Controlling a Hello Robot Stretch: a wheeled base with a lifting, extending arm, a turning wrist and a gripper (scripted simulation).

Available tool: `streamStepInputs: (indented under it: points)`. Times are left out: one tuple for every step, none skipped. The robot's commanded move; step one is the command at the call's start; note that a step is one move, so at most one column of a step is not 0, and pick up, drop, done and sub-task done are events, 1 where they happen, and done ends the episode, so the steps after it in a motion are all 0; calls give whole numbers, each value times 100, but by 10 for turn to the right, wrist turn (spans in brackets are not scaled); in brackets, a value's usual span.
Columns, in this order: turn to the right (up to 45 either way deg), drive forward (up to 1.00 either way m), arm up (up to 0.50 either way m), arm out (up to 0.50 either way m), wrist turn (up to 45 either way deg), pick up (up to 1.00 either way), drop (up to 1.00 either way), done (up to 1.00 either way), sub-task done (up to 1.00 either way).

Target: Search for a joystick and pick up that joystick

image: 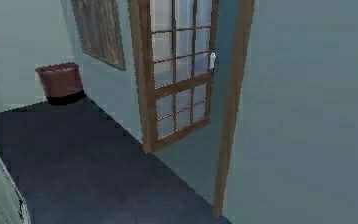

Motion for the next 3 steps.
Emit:
streamStepInputs:
  points:
    - [0,95,0,0,0,0,0,0,0]
    - [-180,0,0,0,0,0,0,0,0]
    - [0,35,0,0,0,0,0,0,0]
